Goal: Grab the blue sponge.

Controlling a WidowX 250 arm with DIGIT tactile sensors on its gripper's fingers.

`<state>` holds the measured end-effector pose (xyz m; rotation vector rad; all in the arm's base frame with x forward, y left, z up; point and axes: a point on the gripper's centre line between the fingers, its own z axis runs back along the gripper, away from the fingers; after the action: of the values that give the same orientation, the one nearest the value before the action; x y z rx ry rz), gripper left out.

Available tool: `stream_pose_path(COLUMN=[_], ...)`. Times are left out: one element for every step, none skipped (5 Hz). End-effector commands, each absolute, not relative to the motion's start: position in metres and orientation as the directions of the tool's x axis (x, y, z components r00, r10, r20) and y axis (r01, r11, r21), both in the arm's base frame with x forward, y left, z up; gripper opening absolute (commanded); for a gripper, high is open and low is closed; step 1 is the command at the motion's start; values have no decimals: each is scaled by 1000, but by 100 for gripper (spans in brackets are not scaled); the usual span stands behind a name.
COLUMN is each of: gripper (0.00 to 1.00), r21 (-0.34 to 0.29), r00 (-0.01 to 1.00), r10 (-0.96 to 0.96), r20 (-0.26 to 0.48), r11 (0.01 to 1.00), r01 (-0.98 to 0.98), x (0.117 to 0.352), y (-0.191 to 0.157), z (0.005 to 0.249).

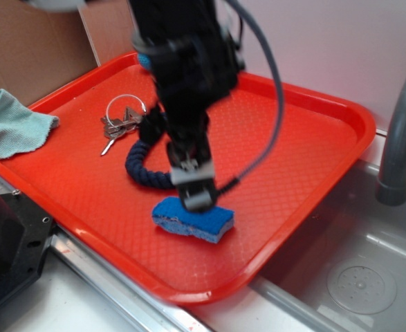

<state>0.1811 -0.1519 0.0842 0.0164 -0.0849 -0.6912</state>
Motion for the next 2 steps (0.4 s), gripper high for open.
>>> stream_pose_path(gripper=[100,100], r21=[7,-32], r00=[699,679], r10=[-714,-731], r20=[41,66], r11=[700,678], r01=[714,734], x=[170,148], y=[-150,-137], z=[43,40])
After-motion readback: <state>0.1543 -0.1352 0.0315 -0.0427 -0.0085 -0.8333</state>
